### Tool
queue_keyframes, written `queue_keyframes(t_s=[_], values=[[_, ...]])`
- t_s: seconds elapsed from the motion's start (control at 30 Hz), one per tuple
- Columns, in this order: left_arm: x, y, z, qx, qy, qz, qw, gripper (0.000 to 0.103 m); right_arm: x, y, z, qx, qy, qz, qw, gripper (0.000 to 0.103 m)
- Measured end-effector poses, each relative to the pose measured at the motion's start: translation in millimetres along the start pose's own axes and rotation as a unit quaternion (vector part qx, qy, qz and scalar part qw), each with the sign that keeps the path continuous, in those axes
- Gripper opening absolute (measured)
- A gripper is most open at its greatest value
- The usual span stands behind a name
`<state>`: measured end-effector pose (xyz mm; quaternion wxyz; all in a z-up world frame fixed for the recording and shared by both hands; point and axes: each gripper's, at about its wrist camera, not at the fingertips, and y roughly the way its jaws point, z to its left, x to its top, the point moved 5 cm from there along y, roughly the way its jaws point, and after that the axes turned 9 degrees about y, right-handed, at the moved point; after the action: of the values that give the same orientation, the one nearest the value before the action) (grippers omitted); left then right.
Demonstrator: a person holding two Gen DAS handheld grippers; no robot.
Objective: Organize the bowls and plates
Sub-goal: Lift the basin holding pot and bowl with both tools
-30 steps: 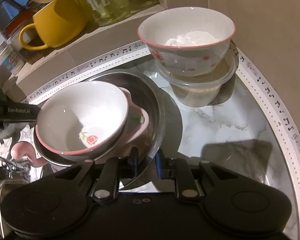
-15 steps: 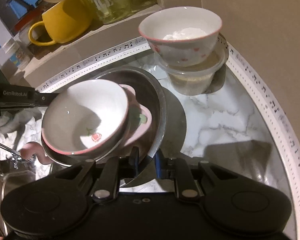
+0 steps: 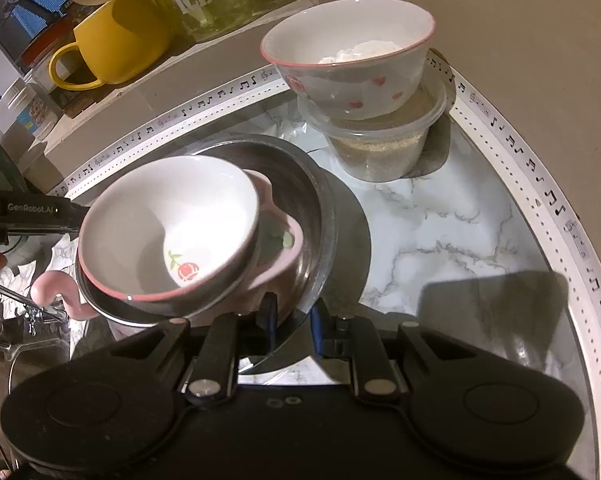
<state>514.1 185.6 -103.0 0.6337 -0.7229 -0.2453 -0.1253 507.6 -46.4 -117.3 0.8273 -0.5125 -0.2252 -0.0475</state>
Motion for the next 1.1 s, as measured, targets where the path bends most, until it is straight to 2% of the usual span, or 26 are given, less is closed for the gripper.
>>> queue_keyframes(t_s=[0.37, 0.4, 0.47, 0.63, 1.0, 1.1], values=[[-5.6, 16.9, 7.0, -0.057, -0.032, 0.023, 0.9976, 0.030, 10.3, 1.4, -2.6, -0.004, -0.024, 0.004, 1.000, 0.017], [-5.0, 17.4, 7.2, -0.064, -0.033, 0.023, 0.9972, 0.027, 10.4, 1.3, -3.0, -0.003, -0.024, 0.005, 1.000, 0.017], [-4.2, 19.3, 6.0, -0.079, -0.040, 0.023, 0.9958, 0.014, 10.4, 1.1, -4.2, 0.000, -0.019, 0.005, 1.000, 0.017], [-3.0, 18.3, 6.0, -0.063, -0.049, 0.016, 0.9967, 0.007, 7.4, 0.2, -4.7, -0.001, -0.011, -0.001, 1.000, 0.017], [-6.7, 6.1, -14.2, -0.060, -0.020, 0.010, 0.9979, 0.006, -6.3, -11.4, -8.5, -0.026, -0.010, -0.011, 1.000, 0.016], [-10.2, 5.1, -24.7, -0.062, -0.012, 0.020, 0.9978, 0.007, -13.1, -23.0, -14.0, -0.026, -0.002, -0.015, 1.000, 0.016]])
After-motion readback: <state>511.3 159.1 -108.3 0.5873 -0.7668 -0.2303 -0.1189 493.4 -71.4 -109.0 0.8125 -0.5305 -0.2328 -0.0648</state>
